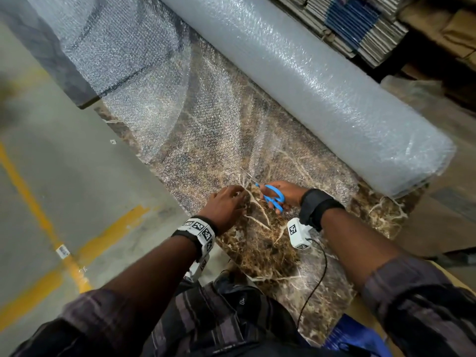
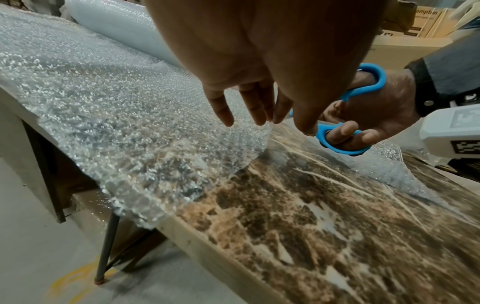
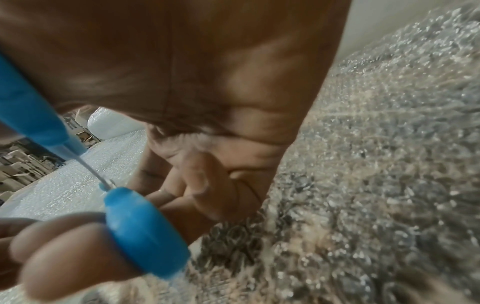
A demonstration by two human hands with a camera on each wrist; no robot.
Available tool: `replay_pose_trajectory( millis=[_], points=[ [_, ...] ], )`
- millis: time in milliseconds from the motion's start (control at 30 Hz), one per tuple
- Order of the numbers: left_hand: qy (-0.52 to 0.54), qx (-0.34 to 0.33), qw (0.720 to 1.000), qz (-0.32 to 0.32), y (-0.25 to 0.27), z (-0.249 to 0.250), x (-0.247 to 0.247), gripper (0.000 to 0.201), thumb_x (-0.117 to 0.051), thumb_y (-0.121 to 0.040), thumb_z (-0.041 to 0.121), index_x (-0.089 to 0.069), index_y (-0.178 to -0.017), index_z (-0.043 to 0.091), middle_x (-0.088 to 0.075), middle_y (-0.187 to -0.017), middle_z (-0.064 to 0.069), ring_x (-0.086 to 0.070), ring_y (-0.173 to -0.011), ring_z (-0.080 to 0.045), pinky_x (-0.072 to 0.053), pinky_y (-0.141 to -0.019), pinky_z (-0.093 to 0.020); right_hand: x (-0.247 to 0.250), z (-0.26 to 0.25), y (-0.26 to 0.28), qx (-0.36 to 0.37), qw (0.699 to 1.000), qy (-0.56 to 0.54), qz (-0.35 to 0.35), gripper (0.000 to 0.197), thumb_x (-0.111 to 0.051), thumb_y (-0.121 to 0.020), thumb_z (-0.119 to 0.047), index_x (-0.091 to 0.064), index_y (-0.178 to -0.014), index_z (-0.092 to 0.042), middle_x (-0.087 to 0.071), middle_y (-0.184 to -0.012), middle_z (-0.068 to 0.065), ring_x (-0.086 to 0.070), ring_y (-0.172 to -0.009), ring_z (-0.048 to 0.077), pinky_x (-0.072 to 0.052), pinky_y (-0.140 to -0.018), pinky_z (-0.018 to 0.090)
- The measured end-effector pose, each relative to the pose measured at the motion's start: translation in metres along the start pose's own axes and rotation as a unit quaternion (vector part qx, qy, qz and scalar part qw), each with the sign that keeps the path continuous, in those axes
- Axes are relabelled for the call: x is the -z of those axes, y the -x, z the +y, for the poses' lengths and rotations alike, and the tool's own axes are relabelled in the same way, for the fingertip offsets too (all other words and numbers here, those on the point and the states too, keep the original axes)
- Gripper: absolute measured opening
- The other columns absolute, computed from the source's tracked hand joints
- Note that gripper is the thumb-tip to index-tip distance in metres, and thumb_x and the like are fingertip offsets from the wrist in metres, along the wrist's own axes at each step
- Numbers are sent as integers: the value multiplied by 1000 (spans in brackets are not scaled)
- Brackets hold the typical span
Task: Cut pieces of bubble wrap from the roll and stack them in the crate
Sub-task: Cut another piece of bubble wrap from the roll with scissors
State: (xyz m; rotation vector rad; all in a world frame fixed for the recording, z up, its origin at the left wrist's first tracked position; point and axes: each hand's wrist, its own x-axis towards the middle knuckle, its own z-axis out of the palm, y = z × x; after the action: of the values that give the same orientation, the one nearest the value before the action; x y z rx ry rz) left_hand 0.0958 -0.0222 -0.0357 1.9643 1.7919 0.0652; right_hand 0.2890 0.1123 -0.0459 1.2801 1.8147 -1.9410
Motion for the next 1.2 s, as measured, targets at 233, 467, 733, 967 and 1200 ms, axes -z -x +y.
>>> replay_pose_trajectory(
  millis=[233, 467, 733, 967, 1200],
  points=[
    [5, 1, 1000, -4, 3, -3, -2, 56, -51, -97, 39, -34, -149, 28, -33, -152, -2, -39, -132, -22, -32, -111, -49, 1, 2, 2, 6, 1000, -2, 10, 52, -56, -76, -68, -63, -88, -17, -62, -68, 8, -58, -48, 18, -46, -51, 27],
    [15, -4, 1000, 11, 3, -3, -1, 52, -51, -98, 37, -38, -147, 28, -35, -151, -1, -40, -131, -22, -31, -111, -47, -1, -11, -1, 5, 1000, -2, 7, 91, -60, -50, -93, -62, -93, -13, -65, -68, 6, -61, -48, 19, -45, -44, 22],
    [20, -18, 999, 26, 2, -4, -2, 51, -54, -97, 35, -41, -145, 25, -39, -148, -4, -46, -126, -23, -41, -108, -44, 1, -18, -11, -6, 999, 21, 29, 61, -59, -77, -68, -60, -95, -9, -64, -65, 7, -59, -46, 17, -41, -40, 20],
    [47, -22, 999, 11, 4, -6, -6, 55, -55, -97, 28, -38, -148, 23, -36, -149, -8, -43, -128, -24, -40, -110, -39, -1, -13, -14, -17, 999, -10, 47, 25, -66, -92, -36, -65, -89, -12, -57, -62, 12, -52, -36, 14, -42, -37, 20],
    [78, -14, 997, 10, 6, -5, -5, 52, -56, -97, 28, -40, -146, 21, -36, -149, -7, -48, -124, -22, -40, -106, -34, -8, -19, -12, -17, 999, -18, 36, 46, -57, -89, -56, -60, -91, -10, -59, -69, 14, -56, -42, 17, -42, -39, 19]
  ],
)
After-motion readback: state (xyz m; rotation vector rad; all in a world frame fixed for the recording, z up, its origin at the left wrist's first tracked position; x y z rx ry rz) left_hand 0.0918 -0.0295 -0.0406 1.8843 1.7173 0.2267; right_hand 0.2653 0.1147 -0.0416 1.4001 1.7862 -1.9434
